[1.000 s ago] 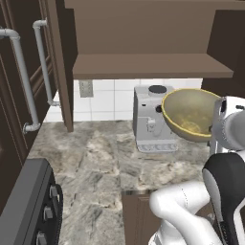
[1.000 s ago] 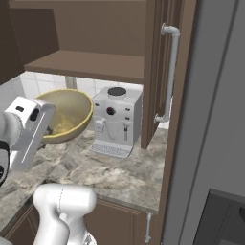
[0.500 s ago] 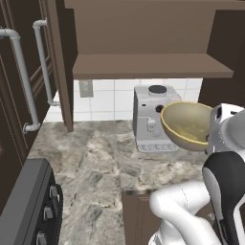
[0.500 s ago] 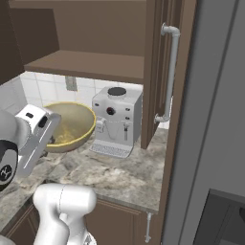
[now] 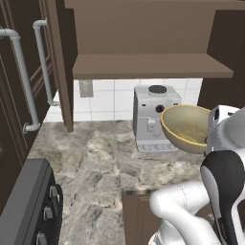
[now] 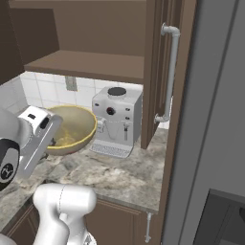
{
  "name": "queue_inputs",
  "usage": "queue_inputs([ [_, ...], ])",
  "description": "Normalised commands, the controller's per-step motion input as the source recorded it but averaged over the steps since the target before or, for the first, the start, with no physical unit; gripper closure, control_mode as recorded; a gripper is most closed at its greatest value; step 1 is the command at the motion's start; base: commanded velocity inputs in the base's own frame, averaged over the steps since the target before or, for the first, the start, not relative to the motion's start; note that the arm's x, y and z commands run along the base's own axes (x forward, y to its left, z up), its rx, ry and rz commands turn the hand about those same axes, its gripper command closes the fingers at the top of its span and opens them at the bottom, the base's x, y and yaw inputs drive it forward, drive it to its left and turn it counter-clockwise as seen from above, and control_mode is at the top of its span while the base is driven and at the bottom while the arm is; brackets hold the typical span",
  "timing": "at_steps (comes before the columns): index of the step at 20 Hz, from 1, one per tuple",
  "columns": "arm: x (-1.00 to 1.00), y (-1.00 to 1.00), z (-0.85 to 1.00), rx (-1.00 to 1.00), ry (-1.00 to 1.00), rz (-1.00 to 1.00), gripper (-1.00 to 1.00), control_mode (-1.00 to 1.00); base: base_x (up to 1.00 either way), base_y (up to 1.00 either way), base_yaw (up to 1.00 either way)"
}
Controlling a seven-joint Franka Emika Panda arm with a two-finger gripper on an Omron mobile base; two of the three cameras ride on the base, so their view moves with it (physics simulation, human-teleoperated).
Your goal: Pick up the bowls from the cabinet and place each bowl in front of a stool on the dining counter.
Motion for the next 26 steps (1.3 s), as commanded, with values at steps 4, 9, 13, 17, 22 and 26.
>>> queue_inputs([
  [4,-0.02,0.0,0.0,0.0,0.0,0.0,1.0,-1.0,0.0,0.0,0.0],
  [9,-0.07,0.0,0.0,0.0,0.0,0.0,1.0,1.0,-0.54,0.0,0.0],
  [13,0.0,0.0,0.0,0.0,0.0,0.0,1.0,1.0,-0.85,-0.19,-0.05],
  [17,0.0,0.0,0.0,0.0,0.0,0.0,1.0,1.0,-0.78,-0.32,-0.07],
  [22,0.0,0.0,0.0,0.0,0.0,0.0,1.0,1.0,-0.62,-0.18,-0.05],
  [26,0.0,0.0,0.0,0.0,0.0,0.0,1.0,1.0,-0.63,-0.29,-0.18],
])
